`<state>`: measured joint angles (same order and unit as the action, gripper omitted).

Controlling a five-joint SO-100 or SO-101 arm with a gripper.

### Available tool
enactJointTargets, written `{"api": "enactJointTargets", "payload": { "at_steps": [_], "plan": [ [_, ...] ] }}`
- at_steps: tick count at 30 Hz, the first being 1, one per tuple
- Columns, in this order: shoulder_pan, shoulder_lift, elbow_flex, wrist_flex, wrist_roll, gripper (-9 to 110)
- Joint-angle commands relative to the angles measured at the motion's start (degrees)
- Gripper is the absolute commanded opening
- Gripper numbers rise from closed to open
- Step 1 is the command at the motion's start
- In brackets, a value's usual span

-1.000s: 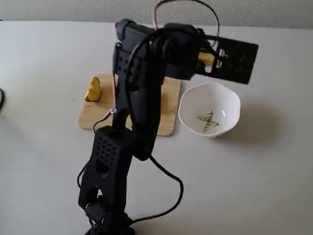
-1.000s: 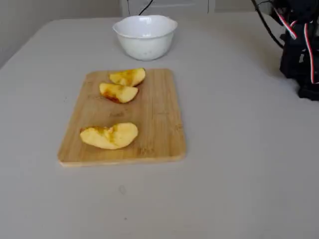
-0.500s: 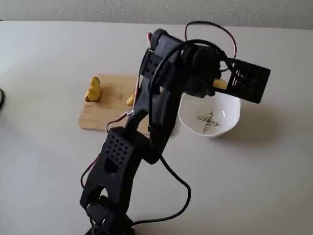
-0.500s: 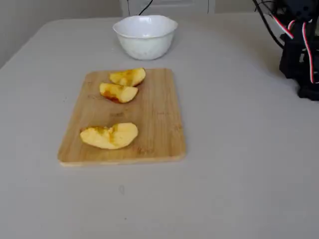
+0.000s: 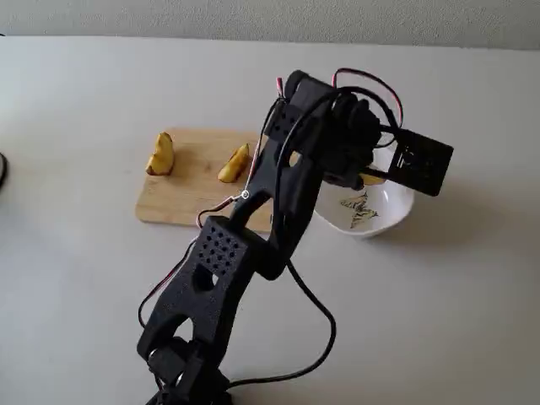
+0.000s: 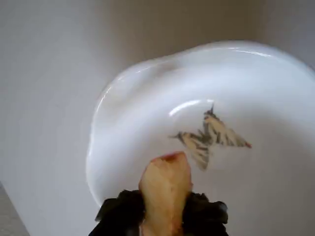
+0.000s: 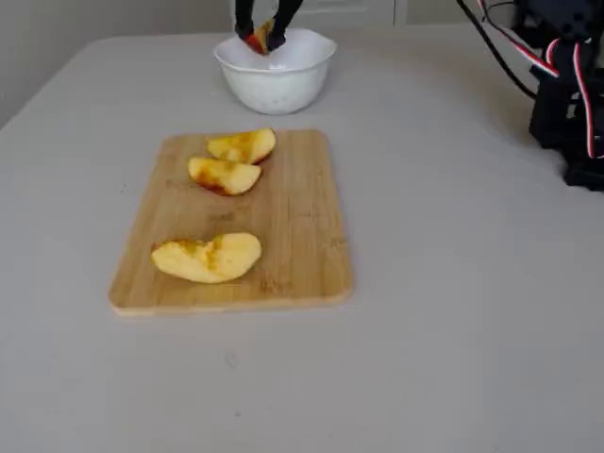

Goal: Pick up the third from the right apple slice from the cutting board and place it into the bowl

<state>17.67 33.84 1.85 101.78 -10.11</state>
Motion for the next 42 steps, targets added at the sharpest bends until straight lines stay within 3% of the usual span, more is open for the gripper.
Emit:
{"api": "enactJointTargets", "payload": {
  "at_steps": [1, 8, 12, 15, 16, 32, 36, 39, 42],
  "plan": [
    [-0.26, 0.62, -0.09, 2.02, -0.44, 20],
    [1.14, -0.26, -0.09, 2.11, -0.7, 26],
    [0.62, 3.52, 0.18, 2.11, -0.79, 18],
    [-1.14, 10.81, 3.52, 2.11, -0.79, 5],
    [-2.02, 14.06, 5.45, 2.11, -0.79, 0],
    [-29.53, 86.92, 33.66, 1.93, 2.37, 0],
    [-27.77, 102.48, 45.0, 1.76, 3.34, 0],
    [-24.52, 118.56, 63.19, -3.6, 7.12, 0],
    [-25.22, 133.51, 81.04, -9.76, 4.66, 0]
  ]
}}
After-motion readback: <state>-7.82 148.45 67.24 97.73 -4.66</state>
